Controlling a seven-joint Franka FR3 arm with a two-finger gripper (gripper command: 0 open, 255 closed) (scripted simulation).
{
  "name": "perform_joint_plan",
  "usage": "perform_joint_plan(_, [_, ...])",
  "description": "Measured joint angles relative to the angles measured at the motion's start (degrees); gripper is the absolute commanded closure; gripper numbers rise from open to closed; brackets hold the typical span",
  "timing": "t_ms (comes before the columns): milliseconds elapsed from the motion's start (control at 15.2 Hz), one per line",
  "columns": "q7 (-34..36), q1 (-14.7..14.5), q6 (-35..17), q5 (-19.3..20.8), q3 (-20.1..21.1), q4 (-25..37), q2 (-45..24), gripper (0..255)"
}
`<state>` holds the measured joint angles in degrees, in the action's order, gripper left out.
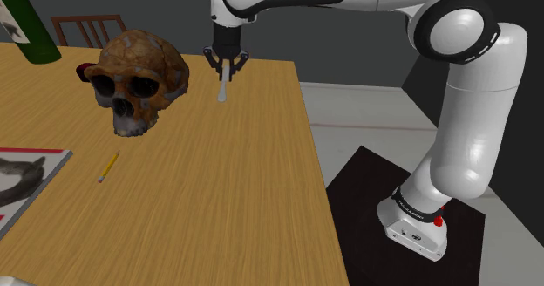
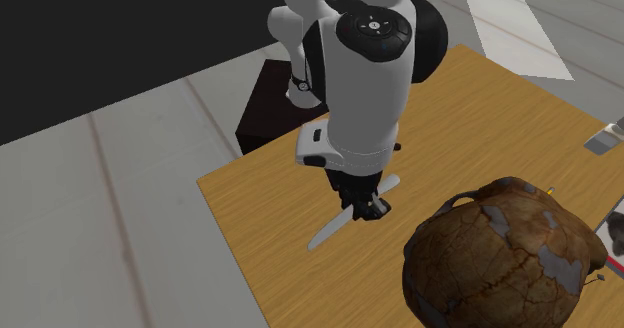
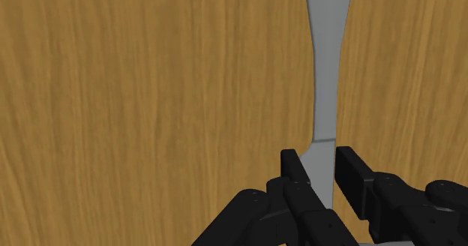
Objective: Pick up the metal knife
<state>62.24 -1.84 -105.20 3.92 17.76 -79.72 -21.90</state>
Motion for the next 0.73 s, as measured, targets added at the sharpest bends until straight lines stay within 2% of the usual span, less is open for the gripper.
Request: perform_joint_plan(726, [0.2, -0.8, 8.6, 0.3, 0.1, 9.7, -1.1, 255])
